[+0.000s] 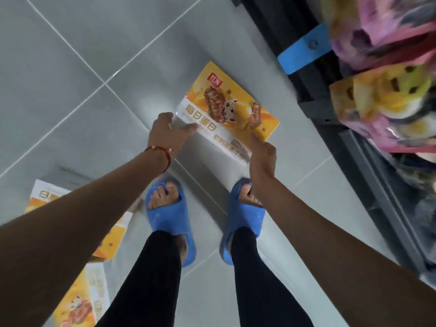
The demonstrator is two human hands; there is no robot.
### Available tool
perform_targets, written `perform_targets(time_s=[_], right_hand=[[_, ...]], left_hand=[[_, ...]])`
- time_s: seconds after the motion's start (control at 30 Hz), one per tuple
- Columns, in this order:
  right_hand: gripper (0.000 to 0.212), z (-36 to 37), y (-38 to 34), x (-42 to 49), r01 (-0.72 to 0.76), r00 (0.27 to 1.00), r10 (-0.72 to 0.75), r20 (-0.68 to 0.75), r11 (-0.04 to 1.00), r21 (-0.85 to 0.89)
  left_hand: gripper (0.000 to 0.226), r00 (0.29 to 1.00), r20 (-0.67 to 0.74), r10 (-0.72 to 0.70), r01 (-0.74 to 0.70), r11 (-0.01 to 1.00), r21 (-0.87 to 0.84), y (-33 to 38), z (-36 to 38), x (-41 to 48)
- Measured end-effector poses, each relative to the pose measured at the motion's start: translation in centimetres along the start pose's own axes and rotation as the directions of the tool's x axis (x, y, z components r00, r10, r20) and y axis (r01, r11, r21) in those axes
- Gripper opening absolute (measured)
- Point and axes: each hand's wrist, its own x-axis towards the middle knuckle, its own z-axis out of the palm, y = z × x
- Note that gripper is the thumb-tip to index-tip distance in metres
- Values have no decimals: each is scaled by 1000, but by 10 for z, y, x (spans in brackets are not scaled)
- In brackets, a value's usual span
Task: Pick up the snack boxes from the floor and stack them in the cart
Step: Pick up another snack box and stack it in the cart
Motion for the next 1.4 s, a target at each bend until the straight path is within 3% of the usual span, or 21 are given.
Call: perform_targets(time_s=[0.07, 0.17, 0.23, 0.53, 0.6, 0.83, 1.07, 1.2, 1.3, 1.4], right_hand=[[77, 12, 6, 21, 3, 1000, -2, -16, 997, 77], [53, 25, 11, 47, 13, 999, -22, 40, 978, 206], [48, 27, 13, 55, 0, 997, -20, 70, 964, 265], [62, 14, 31, 35, -39, 993, 18, 116, 982, 182], [65, 5, 31, 16, -31, 993, 20, 116, 995, 92], [87, -31, 23, -61, 10, 989, -2, 149, 999, -48], [82, -77, -16, -149, 159, 967, -121, 224, 974, -162], [83, -110, -41, -203, 234, 933, -174, 315, 958, -163], [87, -138, -53, -248, 274, 911, -198, 363, 946, -172], [94, -163, -62, -286, 325, 884, -243, 398, 934, -152]], left_hand=[[70, 998, -23, 63, -62, 998, 19, -2, 12, 31], [62, 982, 12, 187, -188, 982, 28, 0, 28, 63], [59, 979, 27, 204, -205, 979, 24, 0, 33, 72], [55, 983, 90, 158, -161, 987, 20, -18, 16, 59], [56, 984, 100, 146, -148, 989, 14, -20, 4, 45], [59, 982, 170, 87, -81, 996, -40, -14, -41, -30], [54, 975, 218, 51, -40, 998, -51, -1, -95, -129], [58, 975, 221, 17, 6, 994, -105, 17, -126, -201], [48, 980, 201, 11, 26, 983, -182, 31, -147, -260], [68, 992, 128, -20, 55, 959, -278, 41, -159, -310]])
